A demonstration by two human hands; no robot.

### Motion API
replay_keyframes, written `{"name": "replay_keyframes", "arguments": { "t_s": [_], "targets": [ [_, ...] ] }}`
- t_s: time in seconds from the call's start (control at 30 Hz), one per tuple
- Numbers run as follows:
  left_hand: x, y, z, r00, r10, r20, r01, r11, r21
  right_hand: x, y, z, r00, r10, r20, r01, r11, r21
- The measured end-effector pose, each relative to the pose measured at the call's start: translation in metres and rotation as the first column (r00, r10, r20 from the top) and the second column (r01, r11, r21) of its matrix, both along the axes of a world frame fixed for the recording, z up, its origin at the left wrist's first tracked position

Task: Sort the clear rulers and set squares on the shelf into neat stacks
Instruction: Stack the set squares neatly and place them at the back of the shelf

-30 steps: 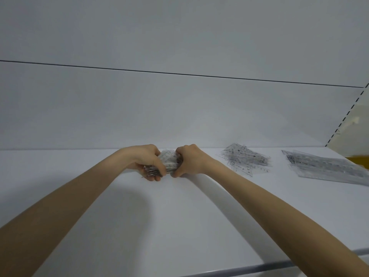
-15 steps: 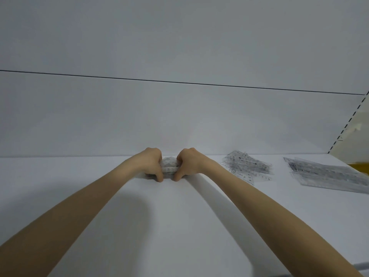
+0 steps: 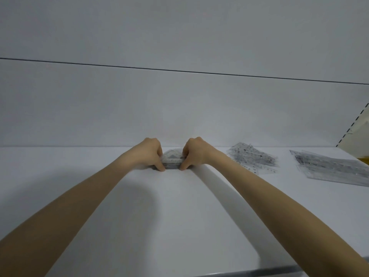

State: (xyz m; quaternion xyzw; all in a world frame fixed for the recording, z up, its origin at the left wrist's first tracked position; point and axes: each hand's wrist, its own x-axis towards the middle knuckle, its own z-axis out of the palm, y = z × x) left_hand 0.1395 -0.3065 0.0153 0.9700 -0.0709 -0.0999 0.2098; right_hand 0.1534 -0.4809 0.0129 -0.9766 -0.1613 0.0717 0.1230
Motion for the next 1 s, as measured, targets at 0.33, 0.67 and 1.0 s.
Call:
{"name": "replay_keyframes", "arguments": {
  "t_s": [0.33,0.67,1.0],
  "targets": [
    [0.002,-0.012,0.005,1.0,-0.008,-0.012,0.009,0.993,0.121,0.001,0.01,0.015,0.995,0.098,0.036,-0.09,0.98,-0.178],
    [-0.011,-0.004,0.01,0.998,0.029,-0.056,-0.021,0.988,0.15,0.003,-0.018,0.012,0.99,0.085,-0.112,-0.096,0.991,-0.093],
    [-0.012,-0.005,0.007,0.999,0.029,-0.022,-0.025,0.984,0.178,-0.007,-0.023,0.0,0.997,0.06,0.053,-0.059,0.998,-0.02]
  ]
}}
